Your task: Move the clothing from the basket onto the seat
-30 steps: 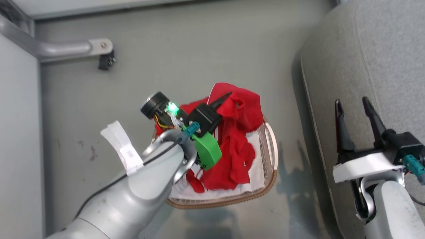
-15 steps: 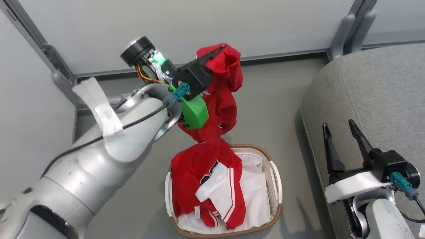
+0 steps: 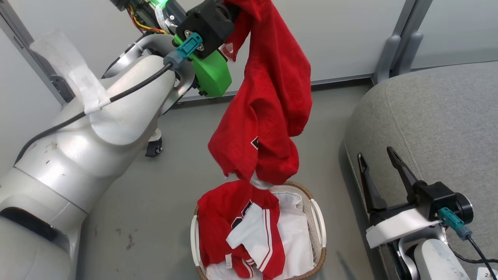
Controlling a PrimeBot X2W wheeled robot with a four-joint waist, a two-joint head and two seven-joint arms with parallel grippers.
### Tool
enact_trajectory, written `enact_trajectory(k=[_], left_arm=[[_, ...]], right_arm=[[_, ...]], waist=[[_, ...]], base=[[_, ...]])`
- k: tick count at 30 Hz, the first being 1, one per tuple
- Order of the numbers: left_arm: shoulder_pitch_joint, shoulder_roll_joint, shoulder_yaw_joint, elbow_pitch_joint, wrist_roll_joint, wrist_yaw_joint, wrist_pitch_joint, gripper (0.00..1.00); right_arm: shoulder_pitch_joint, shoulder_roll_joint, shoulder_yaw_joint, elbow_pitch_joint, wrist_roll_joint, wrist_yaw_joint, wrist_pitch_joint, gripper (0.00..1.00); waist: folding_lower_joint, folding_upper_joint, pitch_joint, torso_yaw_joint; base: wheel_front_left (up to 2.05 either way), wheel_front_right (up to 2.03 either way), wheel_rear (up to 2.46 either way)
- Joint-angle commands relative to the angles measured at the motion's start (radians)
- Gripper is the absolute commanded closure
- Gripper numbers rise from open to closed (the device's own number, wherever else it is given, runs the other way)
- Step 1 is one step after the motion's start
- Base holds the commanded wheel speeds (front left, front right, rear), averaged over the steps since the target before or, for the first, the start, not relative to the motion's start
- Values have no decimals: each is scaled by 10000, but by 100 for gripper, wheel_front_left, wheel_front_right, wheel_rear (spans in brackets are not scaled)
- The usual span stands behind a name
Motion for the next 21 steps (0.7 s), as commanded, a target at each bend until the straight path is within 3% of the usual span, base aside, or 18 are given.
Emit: enact_trajectory(k=[1, 12, 21], left_arm=[[-178, -8, -32, -20, -57, 5, -6, 100], [-833, -512, -569, 66, -310, 5, -5, 100], [-1196, -1038, -1002, 221, -663, 5, -5, 100]], right_arm=[[184, -52, 65, -1, -41, -10, -49, 0], [-737, -44, 1428, 313, -435, -12, -49, 0], [-1990, -48, 3112, 1031, -262, -12, -49, 0]], waist=[[1, 0, -145, 53], [1, 0, -448, 298], [1, 0, -510, 586]], base=[[0, 0, 0], [0, 0, 0], [0, 0, 0]])
